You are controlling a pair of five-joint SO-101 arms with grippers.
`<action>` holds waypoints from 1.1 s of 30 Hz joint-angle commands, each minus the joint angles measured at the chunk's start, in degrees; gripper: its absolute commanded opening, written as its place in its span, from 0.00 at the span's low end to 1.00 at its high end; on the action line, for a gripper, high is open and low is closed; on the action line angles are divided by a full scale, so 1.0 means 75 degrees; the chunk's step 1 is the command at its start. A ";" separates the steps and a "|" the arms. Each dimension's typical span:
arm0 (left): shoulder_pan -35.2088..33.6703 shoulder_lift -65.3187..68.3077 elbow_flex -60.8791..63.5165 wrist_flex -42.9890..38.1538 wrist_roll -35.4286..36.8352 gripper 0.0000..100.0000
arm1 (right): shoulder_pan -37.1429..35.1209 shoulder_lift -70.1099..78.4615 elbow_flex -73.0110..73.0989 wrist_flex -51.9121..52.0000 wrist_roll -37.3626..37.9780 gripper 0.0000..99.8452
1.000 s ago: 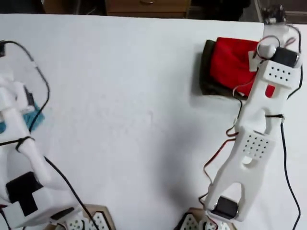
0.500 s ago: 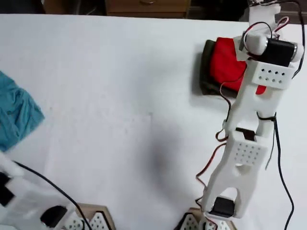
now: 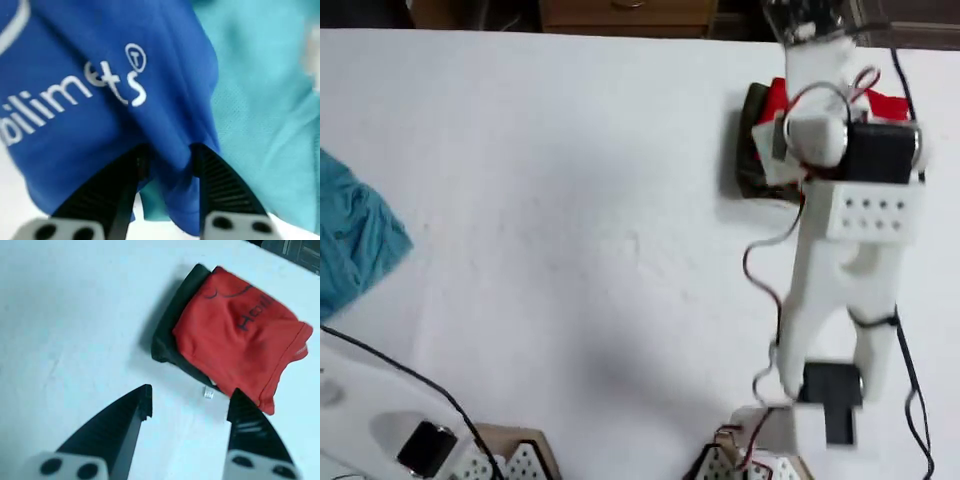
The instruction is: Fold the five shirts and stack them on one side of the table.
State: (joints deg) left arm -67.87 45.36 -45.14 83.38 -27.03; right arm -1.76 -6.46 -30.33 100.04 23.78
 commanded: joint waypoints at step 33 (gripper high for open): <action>0.3727 -0.5439 0.0053 0.2520 0.0469 0.03 | 0.2432 -0.8621 1.6129 -0.7203 0.1371 0.24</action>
State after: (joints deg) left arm -45.89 16.88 -50.51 101.41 -23.78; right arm 13.36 -68.00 88.44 49.14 33.63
